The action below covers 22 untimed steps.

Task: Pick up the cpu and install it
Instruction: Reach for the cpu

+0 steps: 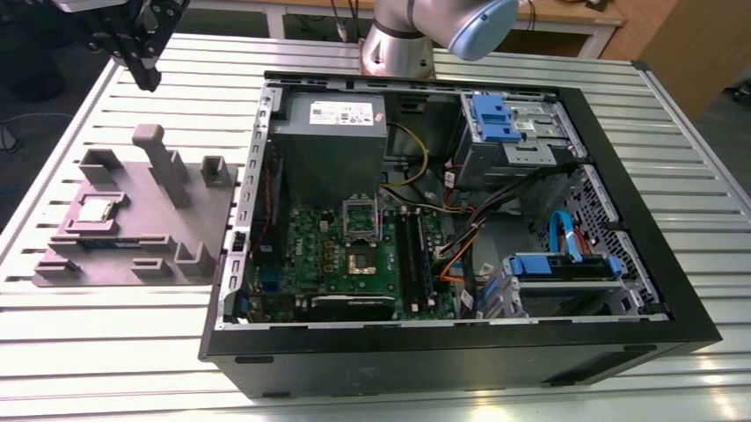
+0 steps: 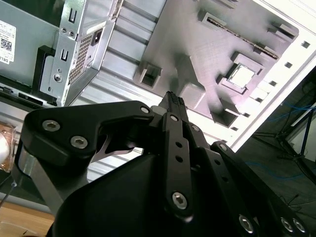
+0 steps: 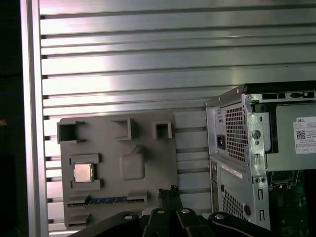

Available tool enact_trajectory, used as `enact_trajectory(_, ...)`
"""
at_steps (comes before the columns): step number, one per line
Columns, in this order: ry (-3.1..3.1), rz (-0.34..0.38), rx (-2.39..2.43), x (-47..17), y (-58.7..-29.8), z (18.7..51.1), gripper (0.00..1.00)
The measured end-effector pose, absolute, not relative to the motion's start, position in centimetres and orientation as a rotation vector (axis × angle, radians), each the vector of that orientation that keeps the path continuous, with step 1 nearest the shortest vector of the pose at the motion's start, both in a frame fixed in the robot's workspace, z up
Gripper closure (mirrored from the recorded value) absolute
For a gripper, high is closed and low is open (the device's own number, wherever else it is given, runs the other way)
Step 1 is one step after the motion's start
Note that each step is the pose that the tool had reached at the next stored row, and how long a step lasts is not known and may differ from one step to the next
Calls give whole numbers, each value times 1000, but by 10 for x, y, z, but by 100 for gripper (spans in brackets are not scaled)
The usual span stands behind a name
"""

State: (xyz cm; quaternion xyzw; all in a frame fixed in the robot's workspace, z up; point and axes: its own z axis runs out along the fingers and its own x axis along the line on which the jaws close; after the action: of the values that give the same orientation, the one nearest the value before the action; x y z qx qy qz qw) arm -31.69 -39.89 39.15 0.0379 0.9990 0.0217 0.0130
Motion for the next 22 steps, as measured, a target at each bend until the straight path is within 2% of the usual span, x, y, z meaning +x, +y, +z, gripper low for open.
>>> enact_trajectory(22, 3113, 68, 118, -323, -399, 392, 90)
